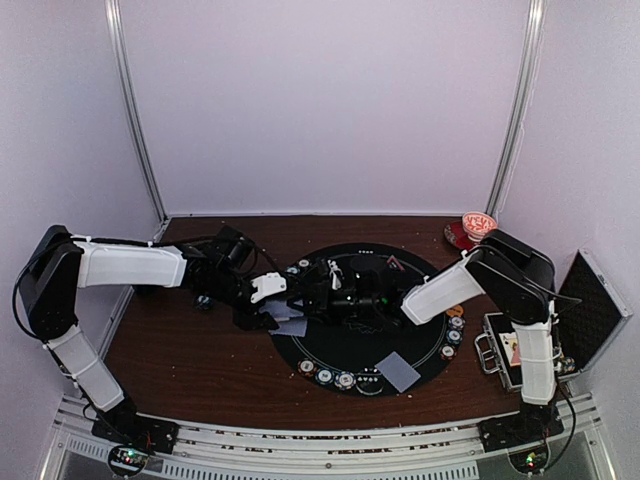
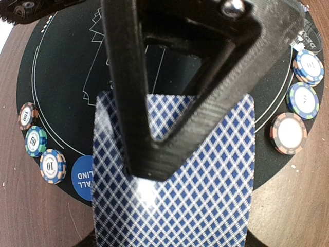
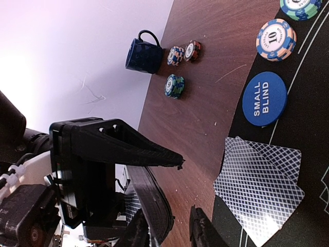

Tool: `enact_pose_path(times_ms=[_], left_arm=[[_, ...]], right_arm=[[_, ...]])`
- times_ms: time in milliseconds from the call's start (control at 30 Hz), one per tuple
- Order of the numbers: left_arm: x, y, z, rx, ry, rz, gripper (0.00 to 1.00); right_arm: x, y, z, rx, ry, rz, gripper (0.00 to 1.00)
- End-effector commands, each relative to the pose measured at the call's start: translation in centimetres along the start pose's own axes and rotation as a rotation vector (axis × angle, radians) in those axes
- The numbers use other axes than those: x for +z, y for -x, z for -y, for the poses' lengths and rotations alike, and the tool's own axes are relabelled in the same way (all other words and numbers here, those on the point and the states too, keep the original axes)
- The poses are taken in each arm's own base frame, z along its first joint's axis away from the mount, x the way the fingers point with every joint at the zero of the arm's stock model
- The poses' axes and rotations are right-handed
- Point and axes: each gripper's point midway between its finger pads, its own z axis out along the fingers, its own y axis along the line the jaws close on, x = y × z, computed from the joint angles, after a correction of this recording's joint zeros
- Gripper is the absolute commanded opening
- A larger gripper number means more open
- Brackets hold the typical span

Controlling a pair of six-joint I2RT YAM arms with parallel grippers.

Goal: Distribute texas hold em gaming equipment
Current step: Pick up the poker card from the face-down deck piles.

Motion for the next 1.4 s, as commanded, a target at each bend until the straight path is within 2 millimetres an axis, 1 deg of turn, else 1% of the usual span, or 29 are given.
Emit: enact_pose_path(times_ms=[0,133,367,467,533,567,667,767,833,967,1033,1133,1167,1300,1367], left_arm=[[-0.2,1.2,-0.1,0.025,0.002,0.043,0.61],[-0.1,1.0,-0.1,0.024,0.001,0.039,0.61],[-0.1,1.0,-0.1,0.023,0.001,0.038,0.61],[-0.1,1.0,-0.2,0.023,0.000,0.038,0.61],[0.0,1.0,-0.1,0.025,-0.002,0.037,0.61],[0.0,1.0,-0.1,0.024,-0.002,0.037,0.61],[0.0,1.0,-0.1,0.024,-0.002,0.036,0.61],[0.1,0.9,-0.2,0.020,0.003,0.033,0.61],[0.1,0.9,-0.3,0.020,0.008,0.034,0.61],[0.1,0.9,-0.3,0.019,0.006,0.033,0.61],[0.1,0.9,-0.3,0.020,0.008,0.034,0.61],[0.1,0.9,-0.3,0.020,0.006,0.033,0.61],[0.2,0.9,-0.3,0.019,0.005,0.033,0.61],[0.2,0.8,-0.2,0.018,0.004,0.032,0.60],[0.3,0.8,-0.2,0.016,0.002,0.031,0.61]], right_arm=[[-1.3,1.1,-2.6,-0.013,0.060,0.031,0.28],[-1.5,1.1,-3.4,-0.014,0.080,0.036,0.25],[-0.8,0.4,-4.5,-0.023,0.114,0.011,0.19],[-0.6,0.1,-4.4,-0.025,0.103,0.004,0.11],[-0.7,0.1,-4.2,-0.026,0.095,0.007,0.02],[-0.8,0.2,-4.2,-0.027,0.091,0.011,0.00],[-1.6,0.3,-4.3,-0.033,0.089,0.040,0.00],[-3.6,0.3,-3.8,-0.030,0.064,0.108,0.00],[-5.3,0.6,-3.6,-0.028,0.041,0.174,0.00],[-9.6,0.6,-3.4,0.002,0.032,0.307,0.00],[-12.1,0.2,-2.5,0.028,0.006,0.386,0.00],[-15.9,-0.8,-0.9,0.068,-0.047,0.511,0.00],[-16.9,-1.5,-0.4,0.081,-0.070,0.543,0.00],[-20.6,-3.6,1.8,0.128,-0.143,0.645,0.00],[-22.2,-4.3,2.3,0.144,-0.172,0.699,0.00]])
